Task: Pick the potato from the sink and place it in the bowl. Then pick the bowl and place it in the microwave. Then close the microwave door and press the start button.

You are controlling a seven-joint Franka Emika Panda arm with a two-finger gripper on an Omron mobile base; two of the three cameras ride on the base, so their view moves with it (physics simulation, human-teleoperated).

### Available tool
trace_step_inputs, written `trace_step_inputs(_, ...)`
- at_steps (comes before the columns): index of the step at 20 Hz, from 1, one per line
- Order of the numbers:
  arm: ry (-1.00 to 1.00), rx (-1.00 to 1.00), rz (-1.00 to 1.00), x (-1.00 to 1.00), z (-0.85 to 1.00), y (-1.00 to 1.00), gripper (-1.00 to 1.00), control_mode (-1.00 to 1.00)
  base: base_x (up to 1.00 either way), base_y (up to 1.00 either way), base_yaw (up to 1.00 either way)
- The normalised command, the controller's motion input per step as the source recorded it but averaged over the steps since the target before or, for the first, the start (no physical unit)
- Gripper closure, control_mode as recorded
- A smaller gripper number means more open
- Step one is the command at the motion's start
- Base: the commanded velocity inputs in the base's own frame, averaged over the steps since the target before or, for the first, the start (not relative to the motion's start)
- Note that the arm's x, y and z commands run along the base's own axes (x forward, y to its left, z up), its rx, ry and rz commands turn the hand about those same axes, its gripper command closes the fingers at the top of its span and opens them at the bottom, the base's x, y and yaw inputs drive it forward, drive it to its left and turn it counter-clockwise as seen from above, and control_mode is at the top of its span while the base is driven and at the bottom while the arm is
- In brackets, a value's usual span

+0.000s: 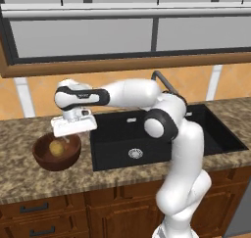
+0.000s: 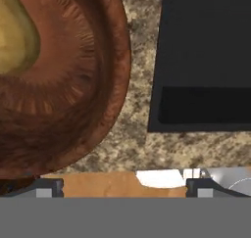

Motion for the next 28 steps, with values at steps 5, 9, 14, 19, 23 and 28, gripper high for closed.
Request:
trace_step_inputs(5, 0.0, 0.13, -0.05, -0.17, -0.28, -0.31, -1.0, -1.0, 0.0, 0.0, 0.0)
trace_step_inputs(9, 0.0, 0.13, -0.07, 0.08, -0.03, 0.29, -1.0, -1.0, 0.0, 0.0, 0.0)
trace_step_inputs(14, 0.0, 0.09, -0.09, 0.08, 0.0, 0.34, -1.0, -1.0, 0.0, 0.0, 0.0)
trace_step_inputs(19, 0.0, 0.01, -0.16, 0.16, -0.11, 0.09, -1.0, -1.0, 0.0, 0.0, 0.0)
trace_step_inputs(23, -0.06, 0.0, -0.2, 0.34, -0.15, 0.08, -1.0, -1.0, 0.0, 0.0, 0.0)
trace_step_inputs(28, -0.09, 0.0, -0.18, 0.31, -0.13, 0.11, -1.0, -1.0, 0.0, 0.0, 0.0)
